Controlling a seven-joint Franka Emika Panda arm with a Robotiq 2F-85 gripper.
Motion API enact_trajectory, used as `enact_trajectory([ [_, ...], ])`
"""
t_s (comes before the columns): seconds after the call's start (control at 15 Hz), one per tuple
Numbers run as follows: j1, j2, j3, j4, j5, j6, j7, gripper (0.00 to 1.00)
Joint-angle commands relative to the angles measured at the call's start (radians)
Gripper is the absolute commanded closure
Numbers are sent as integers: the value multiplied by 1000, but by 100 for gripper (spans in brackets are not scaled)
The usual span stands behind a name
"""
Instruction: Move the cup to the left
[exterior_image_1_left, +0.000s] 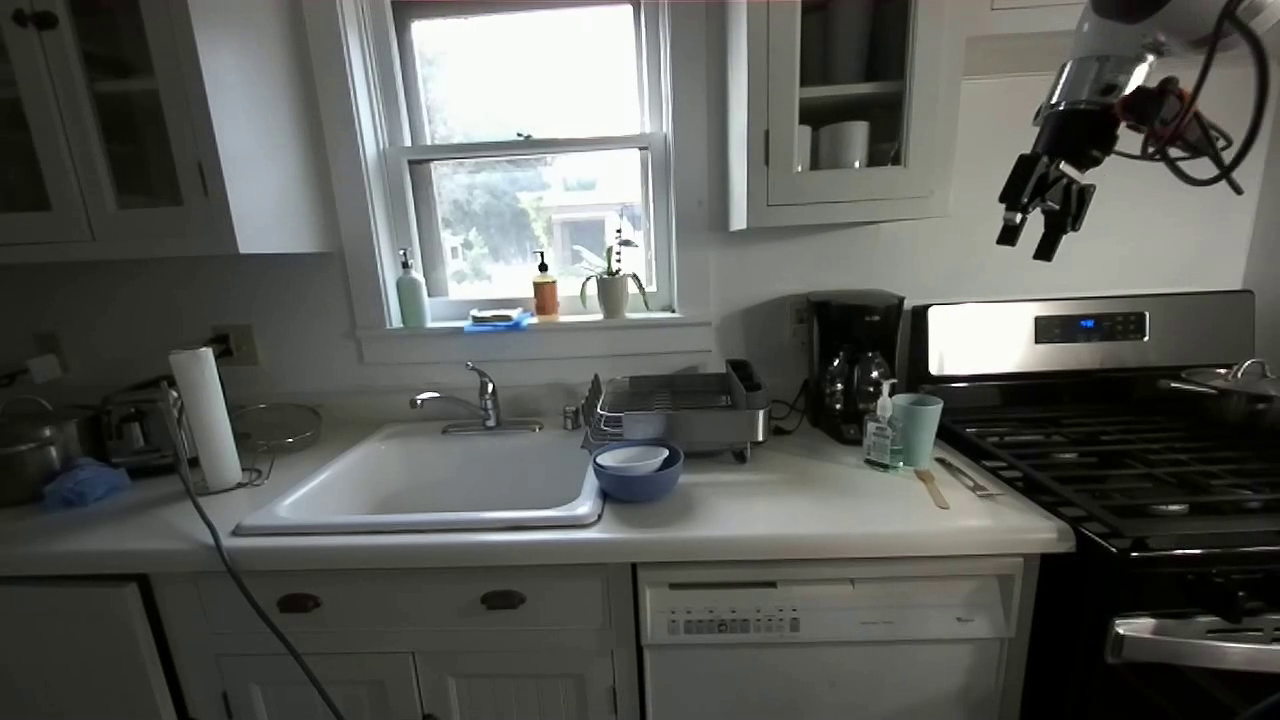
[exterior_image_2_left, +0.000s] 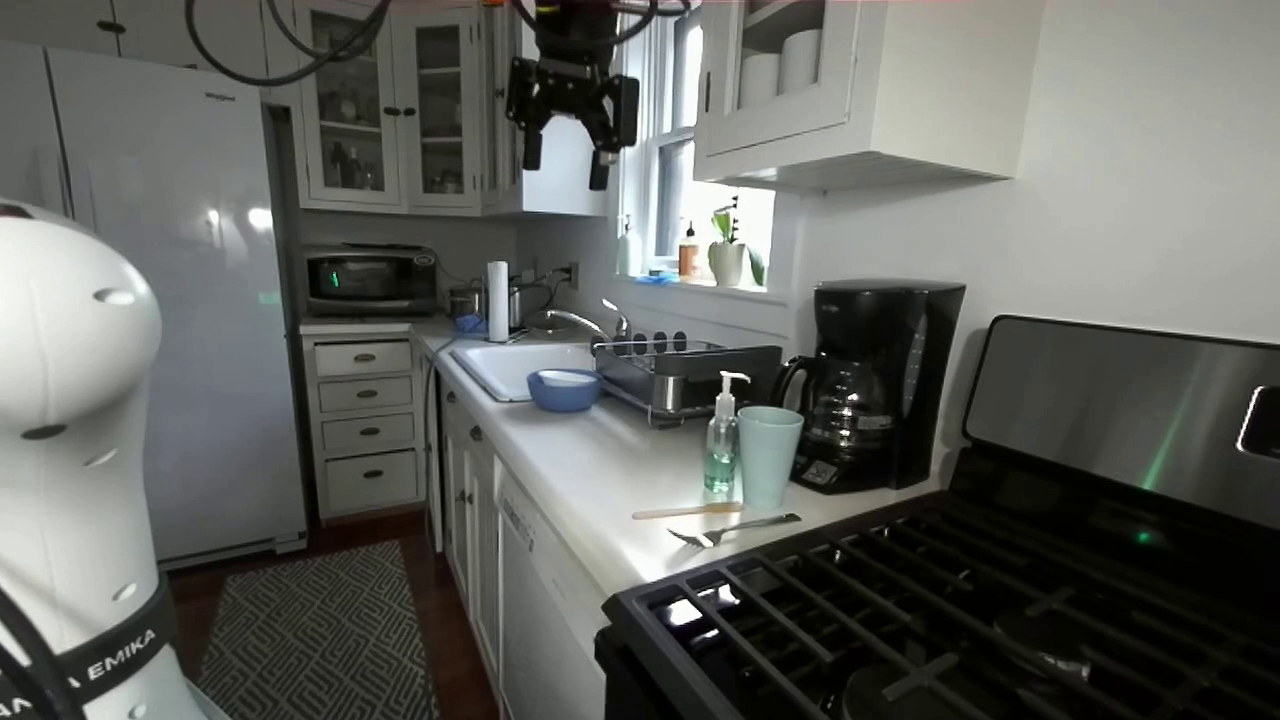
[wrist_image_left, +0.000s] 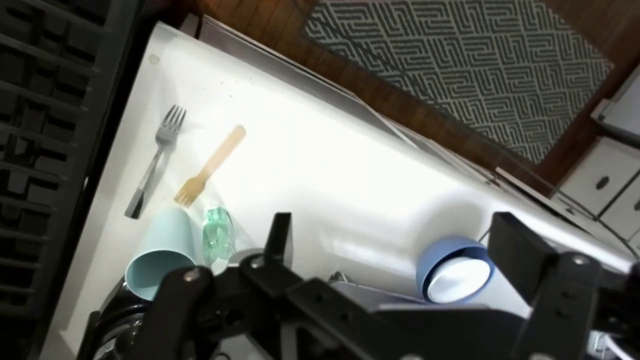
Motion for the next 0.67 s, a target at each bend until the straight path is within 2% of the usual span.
enact_trajectory([
  [0.0, -29, 166, 2, 76, 120, 92, 70, 0],
  [0.2, -76, 249, 30, 78, 126, 215, 193, 0],
  [0.4, -128, 304, 14, 48, 114, 293, 253, 0],
  [0.53, -181, 332, 17, 16, 54, 375, 310, 0],
  [0.6, -159, 319, 24, 40, 89, 313, 250, 0],
])
